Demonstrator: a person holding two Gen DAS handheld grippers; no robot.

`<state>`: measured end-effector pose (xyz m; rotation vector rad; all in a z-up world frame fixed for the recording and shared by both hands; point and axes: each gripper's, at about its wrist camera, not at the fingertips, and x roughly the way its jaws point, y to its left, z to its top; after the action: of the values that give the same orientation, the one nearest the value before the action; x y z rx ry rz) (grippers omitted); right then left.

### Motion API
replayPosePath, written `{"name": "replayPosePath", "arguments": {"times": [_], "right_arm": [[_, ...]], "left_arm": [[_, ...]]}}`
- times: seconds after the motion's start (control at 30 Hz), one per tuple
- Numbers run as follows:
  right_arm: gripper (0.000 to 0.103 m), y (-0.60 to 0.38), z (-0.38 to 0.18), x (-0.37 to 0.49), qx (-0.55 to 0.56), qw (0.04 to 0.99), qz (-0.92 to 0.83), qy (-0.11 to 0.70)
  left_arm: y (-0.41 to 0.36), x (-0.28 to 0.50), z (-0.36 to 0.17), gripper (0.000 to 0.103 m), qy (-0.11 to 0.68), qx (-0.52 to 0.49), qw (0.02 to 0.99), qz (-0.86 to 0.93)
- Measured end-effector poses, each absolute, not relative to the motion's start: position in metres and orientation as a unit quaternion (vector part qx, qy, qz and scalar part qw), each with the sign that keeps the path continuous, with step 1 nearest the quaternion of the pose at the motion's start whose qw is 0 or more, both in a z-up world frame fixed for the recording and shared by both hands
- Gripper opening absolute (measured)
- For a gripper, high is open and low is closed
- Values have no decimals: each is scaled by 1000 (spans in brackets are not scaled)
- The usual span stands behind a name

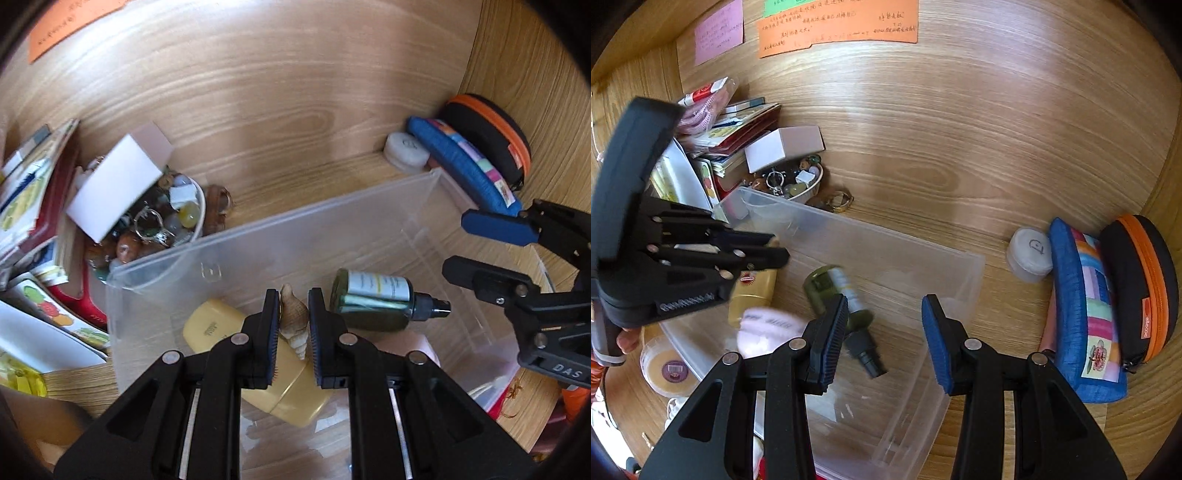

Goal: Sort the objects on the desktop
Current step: 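Release the green bottle and shell into the clear box with both grippers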

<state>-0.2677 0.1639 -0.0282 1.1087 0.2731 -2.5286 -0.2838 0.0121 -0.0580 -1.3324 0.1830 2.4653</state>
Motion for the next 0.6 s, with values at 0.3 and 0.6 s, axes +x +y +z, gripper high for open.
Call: {"name": "replayPosePath", "arguments": {"times": [0.3, 0.6], "right_arm": [[38, 158, -35, -271, 405, 198, -889, 86], [39, 155, -35, -267, 411, 210, -883, 88]], "left_arm": [[21, -290, -67, 15, 86, -491, 155, 853], [19, -291, -65, 32, 74, -493, 142, 855]]}}
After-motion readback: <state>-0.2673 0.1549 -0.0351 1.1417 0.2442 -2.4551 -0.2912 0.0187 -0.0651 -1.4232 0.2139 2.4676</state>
